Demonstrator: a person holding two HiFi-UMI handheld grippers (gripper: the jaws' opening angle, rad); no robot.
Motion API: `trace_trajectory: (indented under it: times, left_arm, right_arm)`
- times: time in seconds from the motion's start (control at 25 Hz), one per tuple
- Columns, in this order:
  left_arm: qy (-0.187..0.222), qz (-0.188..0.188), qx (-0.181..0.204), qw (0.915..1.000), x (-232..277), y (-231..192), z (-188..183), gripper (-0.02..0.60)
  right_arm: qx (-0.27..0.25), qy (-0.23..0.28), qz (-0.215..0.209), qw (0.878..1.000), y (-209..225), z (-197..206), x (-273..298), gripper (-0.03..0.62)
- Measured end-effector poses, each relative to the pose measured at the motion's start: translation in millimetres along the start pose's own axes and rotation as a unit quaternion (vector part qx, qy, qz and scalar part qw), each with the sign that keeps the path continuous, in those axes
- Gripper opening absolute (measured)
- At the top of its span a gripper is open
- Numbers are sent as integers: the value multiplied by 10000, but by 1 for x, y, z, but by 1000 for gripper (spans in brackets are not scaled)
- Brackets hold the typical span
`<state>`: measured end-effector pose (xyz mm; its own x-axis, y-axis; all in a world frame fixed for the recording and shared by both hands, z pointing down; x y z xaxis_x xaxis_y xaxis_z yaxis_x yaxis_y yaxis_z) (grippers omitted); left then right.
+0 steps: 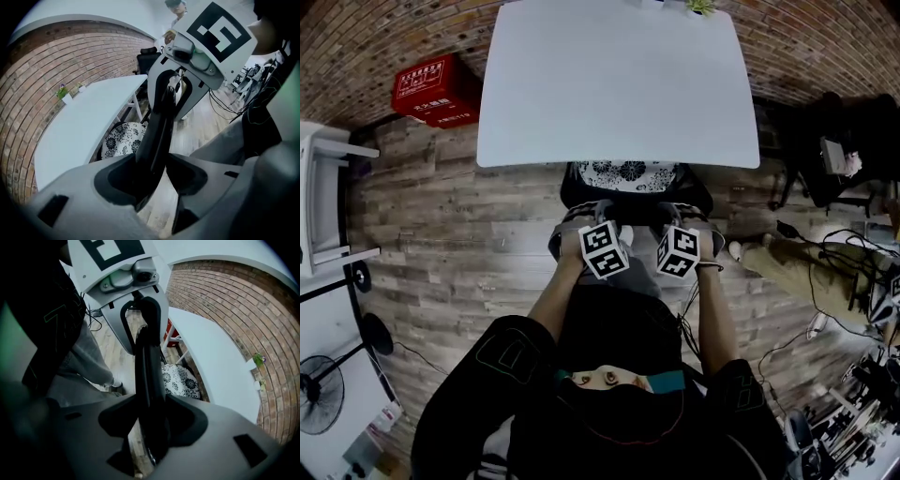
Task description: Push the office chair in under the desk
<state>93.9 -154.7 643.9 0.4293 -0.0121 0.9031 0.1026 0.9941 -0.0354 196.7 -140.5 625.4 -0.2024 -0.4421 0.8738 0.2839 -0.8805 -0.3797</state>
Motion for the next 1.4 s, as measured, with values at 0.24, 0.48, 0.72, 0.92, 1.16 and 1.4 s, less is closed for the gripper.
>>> trace_trajectory:
  times: [0.24,0.48,0.72,0.92,1.16,1.4]
  left_arm:
    - [-33,-99,-104,9999,8,-15,-10,215]
    - [-4,-288,-148,9995,0,-38,-27,215]
    - [-25,-173,-217,9996,11,-45,-29,216]
    - [-183,-273,-254,9991,8,-59,-25,216]
    - [-235,-570,-268,9977,2,-80,-23,219]
    - [-170,-573,-228,9980,8,-90,-37,219]
  right_arm:
    - [40,218,8,9998,19,9,8,181]
    - [83,413,15,9991,41,15,14,189]
    - [159,645,-58,9978,56,16,21,215]
    - [214,896,-169,9956,66,7,25,229]
    - [295,1150,-103,9929,83,-6,28,241]
    - [320,971,93,9947,99,6,29,241]
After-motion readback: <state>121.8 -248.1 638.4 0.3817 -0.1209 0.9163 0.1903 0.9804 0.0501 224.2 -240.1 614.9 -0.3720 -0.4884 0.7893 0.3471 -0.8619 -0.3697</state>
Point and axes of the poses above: the fingertips, and each gripper's own axes: x forward along the fingers, y to its right, z out of its underside, the point moved 5 cm from there along -x, backward along the fingers, and after that the axes turned 10 degrees about z, right-handed, at the moved point
